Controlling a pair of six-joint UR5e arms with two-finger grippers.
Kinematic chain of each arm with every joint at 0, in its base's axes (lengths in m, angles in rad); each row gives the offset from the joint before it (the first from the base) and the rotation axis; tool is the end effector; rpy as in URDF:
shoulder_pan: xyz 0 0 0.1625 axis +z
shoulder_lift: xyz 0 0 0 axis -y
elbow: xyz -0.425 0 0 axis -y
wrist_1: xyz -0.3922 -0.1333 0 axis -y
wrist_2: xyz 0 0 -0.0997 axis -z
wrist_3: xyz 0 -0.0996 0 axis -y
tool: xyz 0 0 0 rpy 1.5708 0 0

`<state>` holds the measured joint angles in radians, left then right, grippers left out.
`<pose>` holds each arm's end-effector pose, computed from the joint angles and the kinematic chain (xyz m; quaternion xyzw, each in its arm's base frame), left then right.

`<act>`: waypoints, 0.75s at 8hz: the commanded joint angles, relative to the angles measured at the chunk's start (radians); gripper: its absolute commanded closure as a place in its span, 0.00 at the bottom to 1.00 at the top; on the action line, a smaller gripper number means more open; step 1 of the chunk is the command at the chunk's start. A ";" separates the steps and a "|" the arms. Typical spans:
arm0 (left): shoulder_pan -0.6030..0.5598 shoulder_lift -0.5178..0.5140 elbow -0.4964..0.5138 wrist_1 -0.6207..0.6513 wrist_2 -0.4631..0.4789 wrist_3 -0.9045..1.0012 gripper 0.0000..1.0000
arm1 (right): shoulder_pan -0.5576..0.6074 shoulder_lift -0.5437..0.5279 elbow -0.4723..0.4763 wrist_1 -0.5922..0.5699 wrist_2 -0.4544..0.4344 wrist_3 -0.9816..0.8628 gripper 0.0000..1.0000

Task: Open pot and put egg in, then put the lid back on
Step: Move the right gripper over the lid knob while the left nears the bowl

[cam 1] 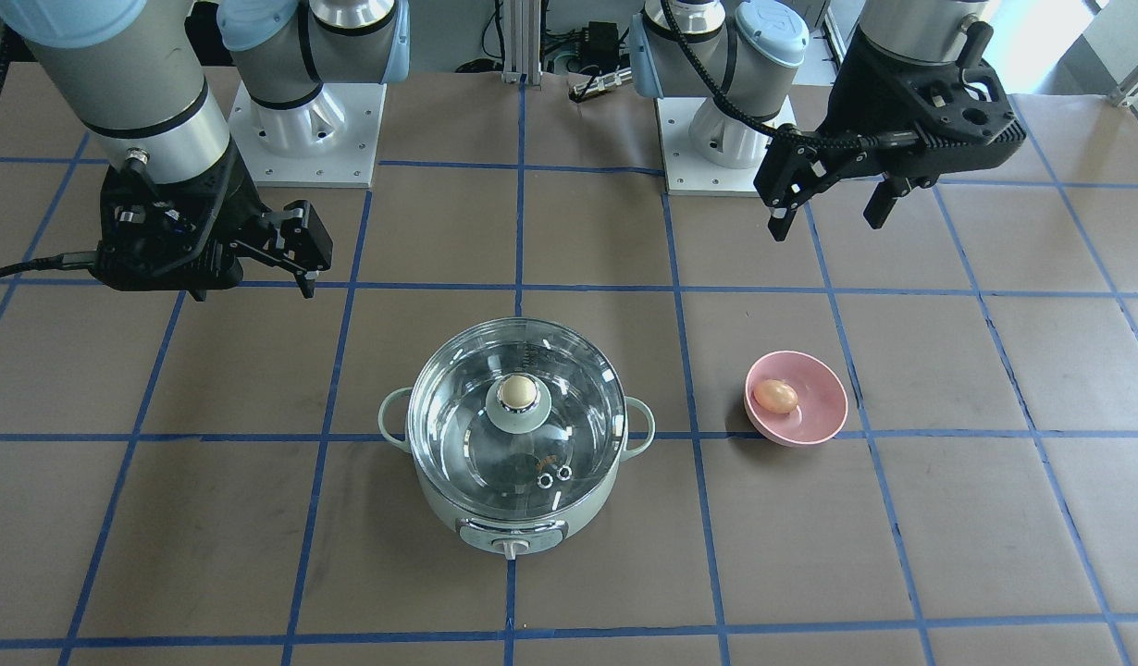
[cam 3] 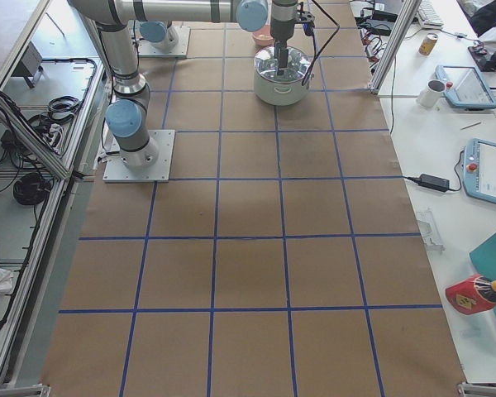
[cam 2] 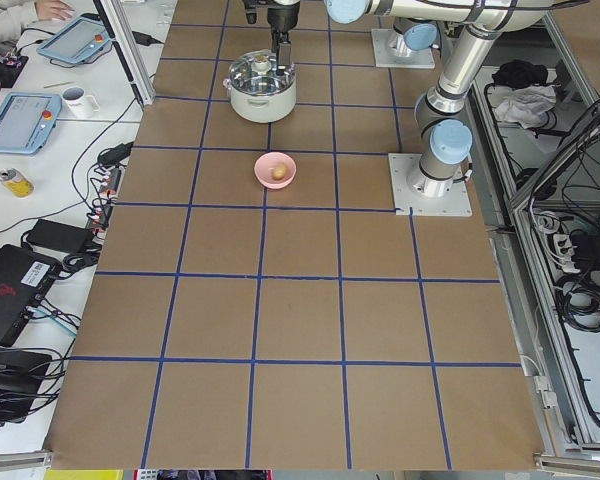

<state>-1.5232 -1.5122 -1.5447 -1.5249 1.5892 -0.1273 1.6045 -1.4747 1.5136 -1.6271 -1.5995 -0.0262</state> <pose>-0.1086 -0.4834 0.5342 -0.0877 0.9940 -0.0656 0.0066 0.1484 -0.5294 0.4725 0.0298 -0.9994 0.0088 0.0143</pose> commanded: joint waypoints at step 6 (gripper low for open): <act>0.005 0.001 -0.020 -0.004 -0.002 -0.009 0.00 | 0.066 0.026 -0.012 -0.091 0.062 0.133 0.00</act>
<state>-1.5216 -1.5094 -1.5476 -1.5271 1.5866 -0.1306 1.6201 -1.4792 1.5124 -1.6634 -1.5713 -0.0016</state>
